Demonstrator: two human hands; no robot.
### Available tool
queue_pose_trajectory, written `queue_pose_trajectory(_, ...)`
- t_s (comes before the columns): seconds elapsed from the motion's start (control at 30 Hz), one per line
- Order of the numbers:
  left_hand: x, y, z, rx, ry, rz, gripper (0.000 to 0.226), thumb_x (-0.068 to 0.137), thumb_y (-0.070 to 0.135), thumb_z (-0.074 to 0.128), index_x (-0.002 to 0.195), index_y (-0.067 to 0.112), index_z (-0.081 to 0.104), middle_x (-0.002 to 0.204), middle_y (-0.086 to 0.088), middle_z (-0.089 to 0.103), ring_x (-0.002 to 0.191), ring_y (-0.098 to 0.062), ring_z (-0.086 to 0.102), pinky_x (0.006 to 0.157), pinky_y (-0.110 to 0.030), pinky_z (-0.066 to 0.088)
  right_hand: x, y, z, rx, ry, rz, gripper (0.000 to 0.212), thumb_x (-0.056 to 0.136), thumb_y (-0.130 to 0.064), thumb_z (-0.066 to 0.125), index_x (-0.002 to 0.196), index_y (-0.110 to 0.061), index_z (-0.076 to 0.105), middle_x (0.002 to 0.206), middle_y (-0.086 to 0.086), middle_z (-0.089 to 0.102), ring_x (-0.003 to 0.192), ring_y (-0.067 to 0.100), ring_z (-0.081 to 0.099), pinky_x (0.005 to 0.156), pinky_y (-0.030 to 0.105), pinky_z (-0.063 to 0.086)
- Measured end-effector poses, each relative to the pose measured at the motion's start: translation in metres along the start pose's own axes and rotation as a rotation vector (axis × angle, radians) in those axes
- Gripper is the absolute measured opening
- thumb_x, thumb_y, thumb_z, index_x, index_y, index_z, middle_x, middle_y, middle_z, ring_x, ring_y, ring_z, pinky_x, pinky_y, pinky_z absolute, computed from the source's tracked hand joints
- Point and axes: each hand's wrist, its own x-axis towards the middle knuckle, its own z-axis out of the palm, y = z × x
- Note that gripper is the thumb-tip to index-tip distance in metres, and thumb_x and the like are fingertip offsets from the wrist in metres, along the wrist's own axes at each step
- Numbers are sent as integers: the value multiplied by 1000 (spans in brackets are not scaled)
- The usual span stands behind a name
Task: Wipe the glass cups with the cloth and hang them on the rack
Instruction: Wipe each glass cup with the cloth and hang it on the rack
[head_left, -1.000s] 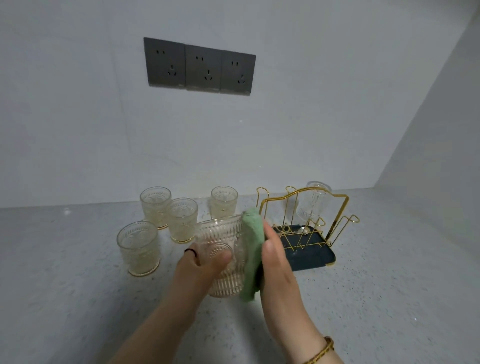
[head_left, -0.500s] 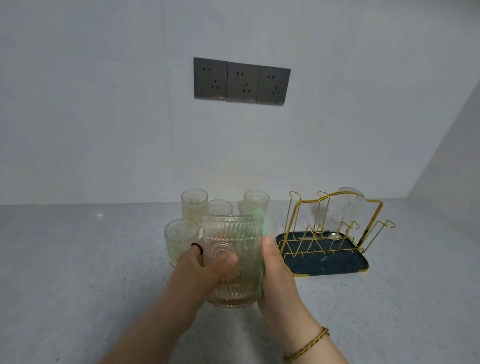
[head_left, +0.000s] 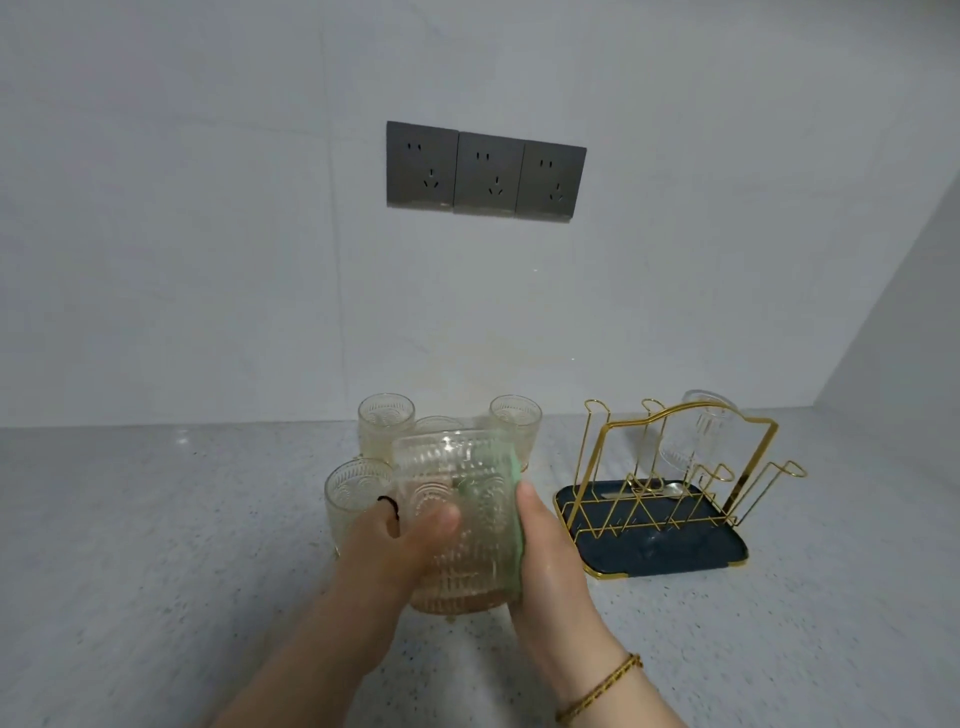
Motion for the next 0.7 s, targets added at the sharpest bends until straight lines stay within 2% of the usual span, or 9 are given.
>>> queue_pose_trajectory(0.1, 9, 2, 5, 39, 35, -24, 81, 36, 58, 70, 92, 0, 59, 90, -18, 65, 85, -32, 65, 79, -43, 54, -2, 6, 1, -61, 29, -49, 46, 88, -49, 31, 110, -21, 59, 102, 2, 65, 95, 13, 62, 80, 28, 54)
queue_pose_trajectory(0.17, 15, 2, 6, 25, 38, -61, 89, 38, 51, 80, 105, -2, 57, 96, -20, 66, 90, -36, 64, 86, -49, 51, -12, 12, 8, -238, 8, -143, 60, 75, -71, 23, 128, -46, 36, 126, -12, 50, 107, 0, 52, 85, 19, 49)
queue_pose_trajectory(0.2, 17, 0, 5, 33, 37, -66, 88, 40, 50, 81, 108, -2, 58, 96, -20, 67, 89, -36, 65, 86, -49, 52, -15, 17, 11, -320, 18, -197, 65, 66, -83, 17, 126, -58, 17, 141, -26, 29, 125, -6, 35, 102, 17, 36)
queue_pose_trajectory(0.27, 16, -2, 6, 50, 31, -38, 82, 42, 52, 74, 104, -2, 61, 94, -19, 70, 87, -35, 67, 83, -48, 53, -17, 20, 11, -458, 38, -240, 70, 56, -91, 12, 119, -61, 1, 136, -44, -3, 129, -23, -1, 104, -2, 5)
queue_pose_trajectory(0.37, 9, -9, 8, 84, 15, -15, 67, 45, 52, 67, 87, 1, 63, 77, -12, 68, 71, -25, 66, 61, -32, 53, -8, 15, -2, -230, 22, -153, 56, 78, -65, 26, 129, -44, 32, 134, -23, 41, 119, -13, 40, 99, 7, 34)
queue_pose_trajectory(0.47, 3, -7, 13, 122, -18, -25, 23, 75, 31, 73, 83, 13, 62, 72, 1, 66, 67, -15, 64, 57, -22, 47, 0, 12, -12, 158, 42, 88, 40, 95, -40, 32, 97, -18, 65, 87, 0, 73, 84, 14, 68, 71, 27, 55)
queue_pose_trajectory(0.53, 7, -7, 14, 108, 3, -47, 21, 80, 25, 64, 93, 9, 61, 81, 0, 65, 76, -16, 63, 63, -23, 47, -2, 13, -13, 194, 71, 83, 41, 95, -39, 33, 98, -14, 65, 87, 5, 74, 81, 17, 69, 63, 25, 56)
queue_pose_trajectory(0.6, 11, -6, 13, 78, 44, -83, 33, 80, 29, 62, 104, 8, 56, 91, -5, 63, 88, -23, 61, 75, -32, 49, -4, 14, -7, 22, 66, -21, 47, 88, -49, 32, 119, -23, 55, 115, 7, 65, 99, 16, 62, 65, 16, 53)
queue_pose_trajectory(0.7, 13, -5, 9, 41, 43, -105, 55, 69, 38, 73, 106, 1, 57, 94, -13, 67, 89, -31, 64, 82, -43, 52, -9, 16, 3, -264, 1, -205, 58, 72, -75, 24, 127, -57, 19, 147, -24, 20, 134, -3, 22, 103, 9, 32)
